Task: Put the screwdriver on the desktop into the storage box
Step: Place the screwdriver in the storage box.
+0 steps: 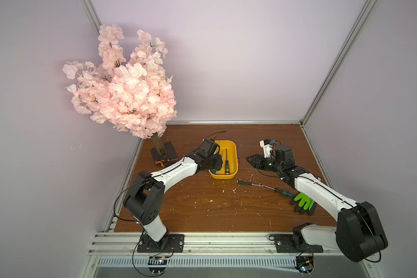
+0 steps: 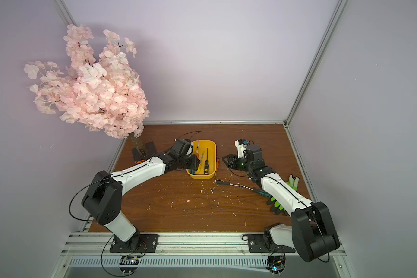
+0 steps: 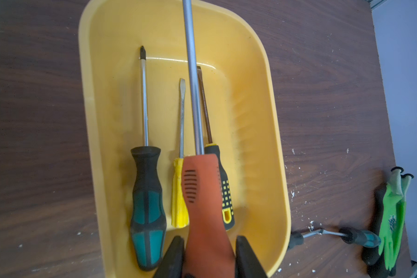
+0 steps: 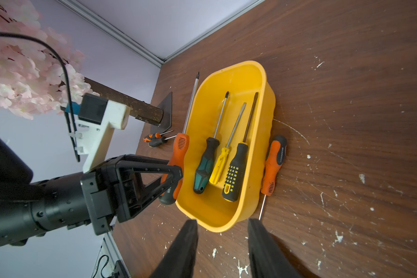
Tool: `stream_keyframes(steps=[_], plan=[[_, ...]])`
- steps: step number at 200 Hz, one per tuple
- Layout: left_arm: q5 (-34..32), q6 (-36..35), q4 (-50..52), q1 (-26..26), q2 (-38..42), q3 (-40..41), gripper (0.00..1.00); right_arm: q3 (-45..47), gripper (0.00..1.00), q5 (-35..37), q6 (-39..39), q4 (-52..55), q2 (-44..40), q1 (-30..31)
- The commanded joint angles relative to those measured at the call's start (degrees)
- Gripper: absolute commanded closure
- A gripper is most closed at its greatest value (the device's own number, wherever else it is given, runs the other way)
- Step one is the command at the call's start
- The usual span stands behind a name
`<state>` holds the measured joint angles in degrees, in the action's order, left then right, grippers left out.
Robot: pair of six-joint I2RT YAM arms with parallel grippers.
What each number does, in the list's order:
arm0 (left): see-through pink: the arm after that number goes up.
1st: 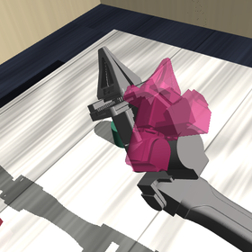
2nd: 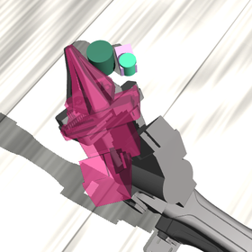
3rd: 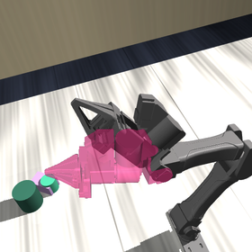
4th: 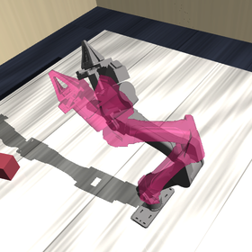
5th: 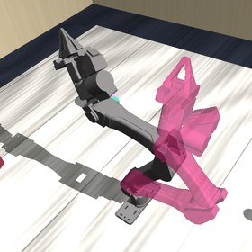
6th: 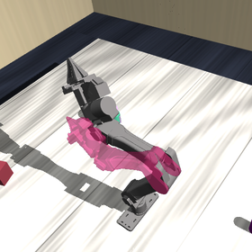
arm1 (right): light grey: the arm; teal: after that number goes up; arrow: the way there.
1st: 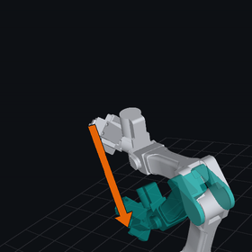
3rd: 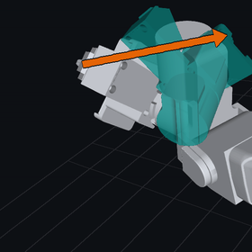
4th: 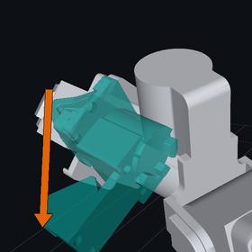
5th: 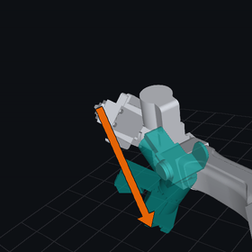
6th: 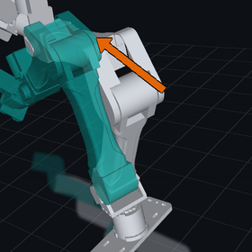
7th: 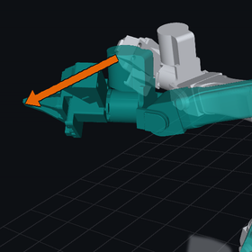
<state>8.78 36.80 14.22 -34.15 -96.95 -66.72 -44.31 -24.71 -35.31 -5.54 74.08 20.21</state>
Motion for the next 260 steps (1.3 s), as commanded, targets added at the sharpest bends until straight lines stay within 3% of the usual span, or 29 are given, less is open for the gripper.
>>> stream_keyframes(steps=[1,80,169,260], plan=[[0.97,-1.96,-0.88,-0.66,-2.14,-2.76,1.0,-0.59,0.59,0.69,1.02,-0.17,-0.29,0.21],[2.83,-3.51,-0.45,-0.82,-10.64,-8.29,1.0,0.25,0.59,2.03,1.65,1.33,-1.81,-0.76],[2.47,-3.93,-0.24,-1.18,-12.97,-7.18,0.97,-0.77,0.59,1.16,2.17,1.76,-0.66,-1.79],[1.41,-4.19,0.55,-1.27,-11.61,-6.58,0.68,-0.9,0.59,1.15,2.0,1.94,-0.68,-1.86]])
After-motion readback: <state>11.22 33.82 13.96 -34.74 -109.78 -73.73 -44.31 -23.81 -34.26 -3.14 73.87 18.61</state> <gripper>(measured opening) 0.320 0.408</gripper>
